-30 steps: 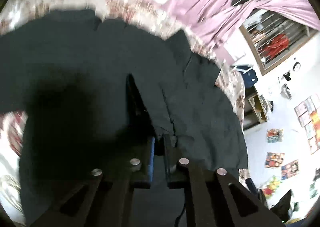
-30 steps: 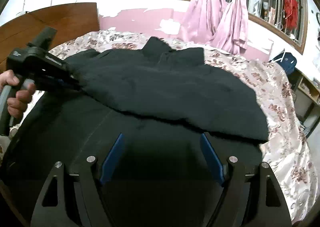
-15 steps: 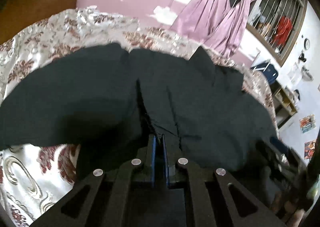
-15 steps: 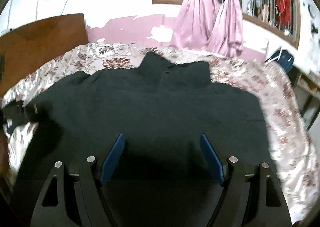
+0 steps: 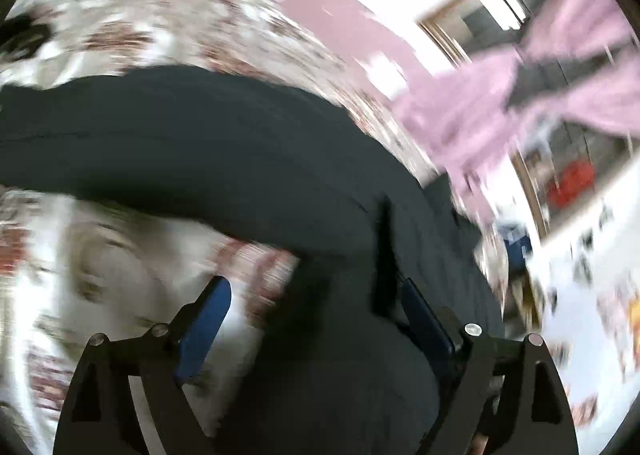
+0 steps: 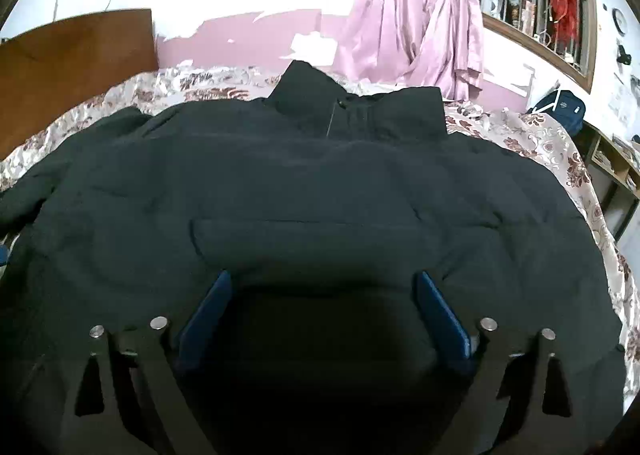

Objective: Fold large clothes

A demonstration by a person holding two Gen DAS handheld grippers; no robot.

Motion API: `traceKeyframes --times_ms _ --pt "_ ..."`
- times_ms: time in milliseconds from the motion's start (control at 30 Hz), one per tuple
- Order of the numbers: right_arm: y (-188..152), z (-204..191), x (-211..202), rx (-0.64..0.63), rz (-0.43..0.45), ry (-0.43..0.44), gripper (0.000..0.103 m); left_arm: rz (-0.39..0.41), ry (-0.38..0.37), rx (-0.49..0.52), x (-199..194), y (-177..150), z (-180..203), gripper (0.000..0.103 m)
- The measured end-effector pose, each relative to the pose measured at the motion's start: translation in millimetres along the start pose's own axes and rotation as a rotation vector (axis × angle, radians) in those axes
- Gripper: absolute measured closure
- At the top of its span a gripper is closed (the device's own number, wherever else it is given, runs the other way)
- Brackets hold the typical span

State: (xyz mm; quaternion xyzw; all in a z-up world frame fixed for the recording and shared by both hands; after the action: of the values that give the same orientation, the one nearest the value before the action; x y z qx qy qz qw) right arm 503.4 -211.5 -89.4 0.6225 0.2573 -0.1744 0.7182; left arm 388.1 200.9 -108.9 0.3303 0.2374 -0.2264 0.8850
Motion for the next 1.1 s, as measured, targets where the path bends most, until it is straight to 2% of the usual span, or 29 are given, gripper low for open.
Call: traceKeyframes --times_ms 100,333,400,533,567,633,700,767,833,900,967,1100 --pt "0 0 1 -0.002 0.010 -0.020 0.008 0.050 0.052 -0.089 -16 18 -33 0.015" --pt "1 -6 1 -0.043 0.033 -0.096 0.004 0.140 0.166 -0.400 -47 37 -135 0.013" --pt "1 -7 1 -0.048 0.036 -0.107 0.003 0.140 0.161 -0.447 -46 39 -152 0.013" --pt "1 -9 0 -0.051 0.041 -0.116 0.003 0.140 0.097 -0.546 -38 40 -172 0.015" --pt "0 -10 0 -0.052 0.042 -0.118 0.003 0.140 0.093 -0.550 -35 40 -173 0.015" --pt "1 -10 0 -0.055 0.043 -0.122 0.003 0.136 0.105 -0.538 -30 42 -174 0.027" --pt "1 -10 0 -0.056 0.043 -0.125 0.003 0.125 0.110 -0.520 -24 46 -171 0.050" --pt "1 -11 0 -0.056 0.044 -0.124 0.002 0.129 0.120 -0.498 -20 51 -167 0.067" --pt "1 -10 0 -0.056 0.044 -0.124 0.002 0.159 0.163 -0.459 -21 54 -163 0.075" --pt "1 -10 -1 -0.057 0.045 -0.125 0.002 0.194 0.199 -0.420 -26 59 -158 0.087" --pt "1 -12 -1 -0.059 0.048 -0.130 0.002 0.233 0.239 -0.359 -33 63 -150 0.094" --pt "1 -11 -2 -0.059 0.049 -0.130 0.002 0.319 0.291 -0.242 -51 78 -123 0.097"
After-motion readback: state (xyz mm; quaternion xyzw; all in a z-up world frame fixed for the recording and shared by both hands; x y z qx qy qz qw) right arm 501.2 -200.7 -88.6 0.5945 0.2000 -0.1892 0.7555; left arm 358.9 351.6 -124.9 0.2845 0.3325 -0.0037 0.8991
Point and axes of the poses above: each gripper's, at about its wrist camera, not at the fingertips, and x roughly the way its jaws point, z to its right, y to its top, the point moved 4 cm from there along x, roughly the way its jaws point, and after that the axes turned 1 degree about y, right-handed, at the moved point
